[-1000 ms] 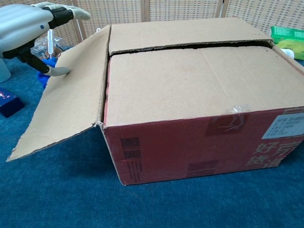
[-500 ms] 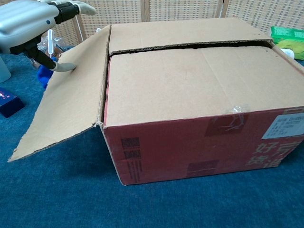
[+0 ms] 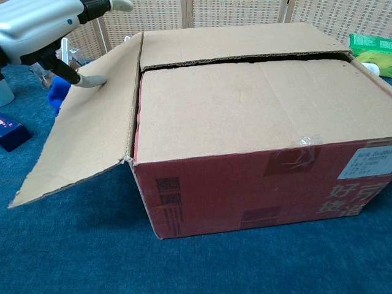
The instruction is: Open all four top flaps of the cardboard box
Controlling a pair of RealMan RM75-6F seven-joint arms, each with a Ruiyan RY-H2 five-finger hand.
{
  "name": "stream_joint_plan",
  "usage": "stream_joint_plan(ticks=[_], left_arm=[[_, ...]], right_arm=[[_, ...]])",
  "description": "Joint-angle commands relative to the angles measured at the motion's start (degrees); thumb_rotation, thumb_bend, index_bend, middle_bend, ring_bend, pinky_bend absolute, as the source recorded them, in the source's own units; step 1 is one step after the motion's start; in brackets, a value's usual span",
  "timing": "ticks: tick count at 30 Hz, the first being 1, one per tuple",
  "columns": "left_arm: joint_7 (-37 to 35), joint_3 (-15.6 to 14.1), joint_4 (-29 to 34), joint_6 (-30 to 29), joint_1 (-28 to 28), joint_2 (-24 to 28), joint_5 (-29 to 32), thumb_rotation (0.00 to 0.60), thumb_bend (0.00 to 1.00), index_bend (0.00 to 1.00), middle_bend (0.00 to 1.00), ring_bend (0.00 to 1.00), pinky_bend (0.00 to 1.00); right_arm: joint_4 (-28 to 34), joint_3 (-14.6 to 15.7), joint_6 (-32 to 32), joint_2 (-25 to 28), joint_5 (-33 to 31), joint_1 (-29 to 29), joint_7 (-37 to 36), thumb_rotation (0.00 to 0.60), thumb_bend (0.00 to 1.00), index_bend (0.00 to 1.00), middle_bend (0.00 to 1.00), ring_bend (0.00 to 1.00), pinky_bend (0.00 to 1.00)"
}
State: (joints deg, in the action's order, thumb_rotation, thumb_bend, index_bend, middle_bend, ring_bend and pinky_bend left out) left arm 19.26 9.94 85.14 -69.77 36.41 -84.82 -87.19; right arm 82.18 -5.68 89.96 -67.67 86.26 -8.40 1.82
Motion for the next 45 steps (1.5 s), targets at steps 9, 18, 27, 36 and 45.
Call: stream_joint_plan(ticks=[9, 18, 27, 36, 45], left_arm=[[0.44, 2.31, 0.02, 0.26, 3.51, -3.48, -0.55, 0.6, 0.01, 0.0, 0.0, 0.0, 0.0], [1.12, 2.91, 3.96, 2.19, 5.19, -3.21, 0.56, 0.6, 0.01, 0.0, 0.0, 0.0, 0.0], [4.67, 1.8, 8.24, 2.93, 5.51, -1.14, 0.59, 0.6, 0.01, 0.0, 0.0, 0.0, 0.0], [3.17, 0.97, 10.39, 2.66, 5.59, -0.35, -0.44, 0.6, 0.01, 0.0, 0.0, 0.0, 0.0], [7.66, 1.96, 8.79, 5.14, 8.4, -4.74, 1.46, 0.6, 0.01, 0.0, 0.0, 0.0, 0.0]], right_arm=[[1.23, 0.3, -0.94, -0.01, 0.21, 0.45, 0.11, 0.6, 0.0, 0.0, 0.02, 0.0, 0.0], [1.43, 0.35, -1.14, 0.22, 0.59, 0.68, -1.14, 0.6, 0.0, 0.0, 0.02, 0.0, 0.0], [1.65, 0.42, -1.26, 0.62, 1.36, 0.81, -2.8, 0.6, 0.0, 0.0, 0.02, 0.0, 0.0], [1.79, 0.52, -1.51, 0.68, 2.02, 0.73, -3.35, 0.6, 0.0, 0.0, 0.02, 0.0, 0.0], [1.82, 0.39, -1.45, 1.08, 2.16, 0.91, -4.97, 0.6, 0.0, 0.0, 0.02, 0.0, 0.0]])
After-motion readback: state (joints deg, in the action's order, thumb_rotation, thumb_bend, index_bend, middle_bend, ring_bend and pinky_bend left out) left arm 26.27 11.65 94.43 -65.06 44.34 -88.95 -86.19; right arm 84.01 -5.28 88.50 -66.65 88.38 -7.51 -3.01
